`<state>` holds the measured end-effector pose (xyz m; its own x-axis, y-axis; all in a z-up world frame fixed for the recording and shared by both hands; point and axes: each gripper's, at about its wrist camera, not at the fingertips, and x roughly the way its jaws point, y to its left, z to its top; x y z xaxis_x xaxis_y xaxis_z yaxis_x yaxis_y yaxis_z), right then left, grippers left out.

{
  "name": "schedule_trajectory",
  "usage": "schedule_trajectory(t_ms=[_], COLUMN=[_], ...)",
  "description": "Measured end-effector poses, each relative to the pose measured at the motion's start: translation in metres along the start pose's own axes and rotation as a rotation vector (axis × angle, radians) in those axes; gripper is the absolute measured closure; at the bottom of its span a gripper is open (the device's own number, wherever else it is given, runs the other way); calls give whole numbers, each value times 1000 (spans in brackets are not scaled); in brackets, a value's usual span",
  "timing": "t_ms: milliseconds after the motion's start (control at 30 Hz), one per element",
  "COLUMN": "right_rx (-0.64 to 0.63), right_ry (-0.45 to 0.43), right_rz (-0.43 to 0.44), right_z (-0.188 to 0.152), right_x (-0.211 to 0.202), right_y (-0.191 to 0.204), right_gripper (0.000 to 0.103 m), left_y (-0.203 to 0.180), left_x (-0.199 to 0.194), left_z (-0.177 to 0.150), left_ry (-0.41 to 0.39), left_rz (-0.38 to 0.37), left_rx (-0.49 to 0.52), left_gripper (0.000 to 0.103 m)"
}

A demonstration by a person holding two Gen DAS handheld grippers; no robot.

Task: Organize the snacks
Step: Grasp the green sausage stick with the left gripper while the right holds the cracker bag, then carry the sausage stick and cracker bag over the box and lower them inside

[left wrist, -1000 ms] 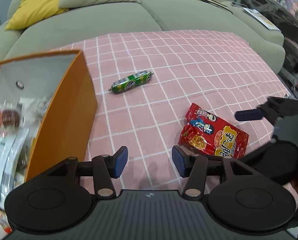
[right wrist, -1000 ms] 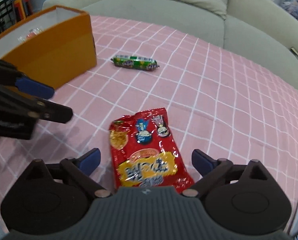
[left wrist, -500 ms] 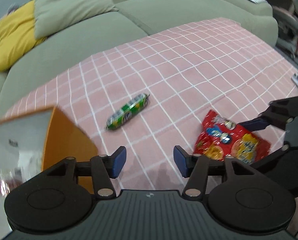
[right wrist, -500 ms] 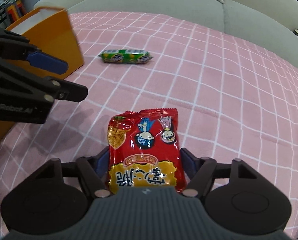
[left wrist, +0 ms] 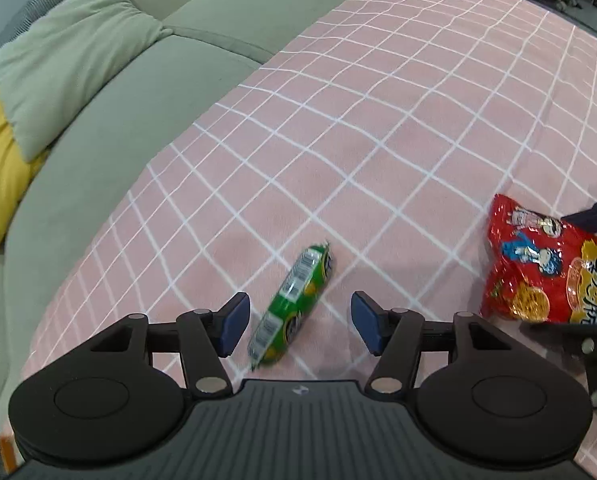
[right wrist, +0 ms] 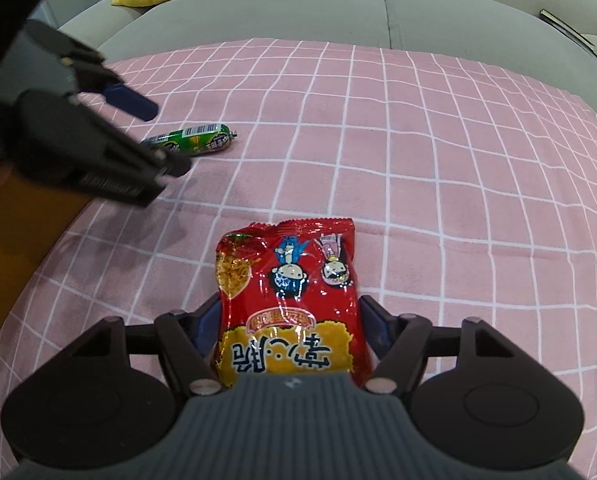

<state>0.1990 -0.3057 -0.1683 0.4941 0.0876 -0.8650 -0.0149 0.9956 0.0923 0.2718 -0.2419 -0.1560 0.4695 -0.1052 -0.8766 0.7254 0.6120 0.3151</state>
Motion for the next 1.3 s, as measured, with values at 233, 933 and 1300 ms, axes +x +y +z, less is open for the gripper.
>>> schedule_trajectory(t_ms=[233,933,1300], right_rx=[-6,-15,-40], right_ry=[-9,-10,61], right_rz=[11,-3,-79], right_z=[-4,-4,-12], right_x=[-3,-3,-14], right_y=[-3,-1,15], right_gripper=[32,29,35], left_y=[10,27,-8], left_x=[20,30,-5], left_z=[10,15,-28], left_ry=[52,144,193], left_rz=[-37,-227,-281], left_rx=[32,-248,-366], left_gripper=[34,78,78])
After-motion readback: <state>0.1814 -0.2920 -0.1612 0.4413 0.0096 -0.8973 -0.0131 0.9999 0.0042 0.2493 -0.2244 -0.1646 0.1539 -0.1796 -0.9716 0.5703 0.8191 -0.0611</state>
